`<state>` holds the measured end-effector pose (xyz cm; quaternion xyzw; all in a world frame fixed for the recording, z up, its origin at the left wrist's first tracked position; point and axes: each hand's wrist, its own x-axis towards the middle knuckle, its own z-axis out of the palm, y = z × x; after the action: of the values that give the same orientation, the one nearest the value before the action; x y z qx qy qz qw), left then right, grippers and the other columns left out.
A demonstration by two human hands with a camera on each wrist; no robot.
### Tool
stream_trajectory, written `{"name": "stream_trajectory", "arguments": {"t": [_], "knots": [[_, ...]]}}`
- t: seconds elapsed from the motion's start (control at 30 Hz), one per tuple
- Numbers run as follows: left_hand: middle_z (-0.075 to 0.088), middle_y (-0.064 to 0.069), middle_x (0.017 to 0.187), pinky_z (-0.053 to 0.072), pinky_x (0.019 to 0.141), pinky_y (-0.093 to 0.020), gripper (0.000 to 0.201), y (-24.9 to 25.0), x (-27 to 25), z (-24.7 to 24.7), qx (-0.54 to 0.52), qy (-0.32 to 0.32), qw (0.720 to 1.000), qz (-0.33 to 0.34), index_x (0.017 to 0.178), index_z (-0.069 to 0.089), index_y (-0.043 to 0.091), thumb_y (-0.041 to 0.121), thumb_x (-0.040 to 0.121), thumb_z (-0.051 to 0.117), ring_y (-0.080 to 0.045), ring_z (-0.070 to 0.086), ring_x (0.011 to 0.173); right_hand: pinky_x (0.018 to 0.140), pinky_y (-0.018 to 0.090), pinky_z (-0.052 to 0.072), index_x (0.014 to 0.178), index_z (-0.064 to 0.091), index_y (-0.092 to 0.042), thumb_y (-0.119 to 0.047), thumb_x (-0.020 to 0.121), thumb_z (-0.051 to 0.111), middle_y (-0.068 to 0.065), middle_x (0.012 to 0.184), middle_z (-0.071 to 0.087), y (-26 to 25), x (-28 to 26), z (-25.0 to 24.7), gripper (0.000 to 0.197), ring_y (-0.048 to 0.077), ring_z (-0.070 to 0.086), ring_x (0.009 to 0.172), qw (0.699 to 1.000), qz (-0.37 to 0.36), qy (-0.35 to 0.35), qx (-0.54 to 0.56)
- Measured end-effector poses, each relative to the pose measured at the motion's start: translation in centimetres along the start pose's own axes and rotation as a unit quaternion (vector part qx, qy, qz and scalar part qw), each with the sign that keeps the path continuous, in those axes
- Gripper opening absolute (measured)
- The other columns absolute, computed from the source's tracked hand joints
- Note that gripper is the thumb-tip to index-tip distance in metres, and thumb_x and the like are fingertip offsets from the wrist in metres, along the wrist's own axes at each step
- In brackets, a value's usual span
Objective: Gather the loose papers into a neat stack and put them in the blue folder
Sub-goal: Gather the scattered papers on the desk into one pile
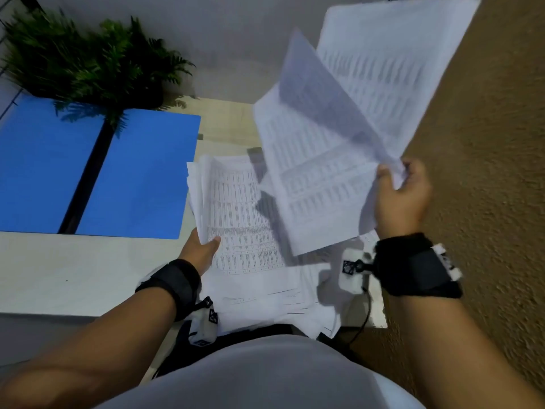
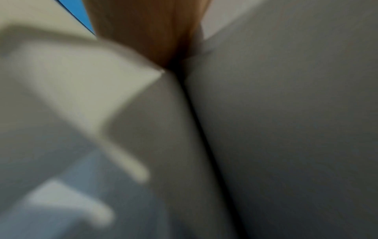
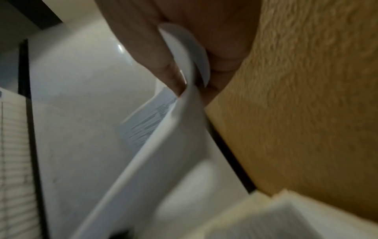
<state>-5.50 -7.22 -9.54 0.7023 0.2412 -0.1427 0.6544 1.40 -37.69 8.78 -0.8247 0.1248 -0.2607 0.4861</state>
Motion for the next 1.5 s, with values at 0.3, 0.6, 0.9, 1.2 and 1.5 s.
{"name": "stream_trajectory", "arguments": {"t": [0.3, 0.6, 0.9, 1.2, 1.5], "knots": [[0.051, 0.001, 0.139, 0.042, 0.096, -0.029, 0.082, 0.5, 0.3, 0.2, -0.087, 0.007, 0.994, -0.059, 0.147, 0.031, 0.018, 0.053, 0.083, 0.068, -0.020, 0.051, 0.128, 0.049, 0.008, 0.037, 0.077, 0.039, -0.012, 0.004, 0.084, 0.055, -0.002, 0.069, 0.039, 7.3, -10.7, 5.6, 0.023, 0.013, 0.038, 0.058, 0.932, 0.251, -0.259, -0.038], [0.058, 0.001, 0.132, 0.044, 0.099, -0.034, 0.048, 0.4, 0.5, -0.6, 0.036, 0.002, 0.999, -0.012, 0.141, 0.047, 0.017, 0.016, 0.094, 0.059, -0.021, 0.056, 0.116, 0.069, 0.016, 0.045, 0.109, 0.061, -0.003, -0.006, 0.098, 0.049, 0.008, 0.095, 0.058, 8.0, -5.8, 6.2, 0.016, 0.020, 0.054, 0.086, 0.923, 0.310, -0.226, -0.037], [0.063, 0.006, 0.132, 0.046, 0.104, -0.034, 0.086, 0.6, 0.6, -0.3, -0.034, 0.000, 0.999, -0.024, 0.140, 0.050, 0.025, 0.069, 0.069, 0.071, -0.013, 0.061, 0.117, 0.058, 0.024, 0.037, 0.077, 0.045, -0.001, -0.009, 0.096, 0.052, 0.008, 0.071, 0.045, 7.9, -4.2, 6.0, 0.022, 0.018, 0.044, 0.066, 0.916, 0.203, -0.330, -0.102], [0.062, 0.008, 0.130, 0.054, 0.097, -0.032, 0.075, 1.9, 0.3, -0.2, -0.059, -0.054, 0.996, -0.032, 0.137, 0.050, 0.021, 0.041, 0.072, 0.082, -0.012, 0.060, 0.117, 0.049, 0.019, 0.027, 0.064, 0.032, -0.017, -0.009, 0.097, 0.048, -0.003, 0.059, 0.035, 5.6, -4.1, 5.8, 0.037, 0.009, 0.031, 0.053, 0.961, 0.026, -0.249, -0.114], [0.059, -0.005, 0.135, 0.040, 0.110, -0.050, 0.064, 0.7, 0.8, -1.0, -0.003, -0.037, 0.999, 0.000, 0.141, 0.046, 0.019, 0.021, 0.081, 0.069, -0.027, 0.054, 0.126, 0.059, 0.021, 0.030, 0.070, 0.037, -0.011, 0.005, 0.092, 0.040, 0.001, 0.075, 0.041, 8.7, 0.0, 5.8, 0.028, 0.017, 0.037, 0.073, 0.915, 0.152, -0.311, -0.208]]}}
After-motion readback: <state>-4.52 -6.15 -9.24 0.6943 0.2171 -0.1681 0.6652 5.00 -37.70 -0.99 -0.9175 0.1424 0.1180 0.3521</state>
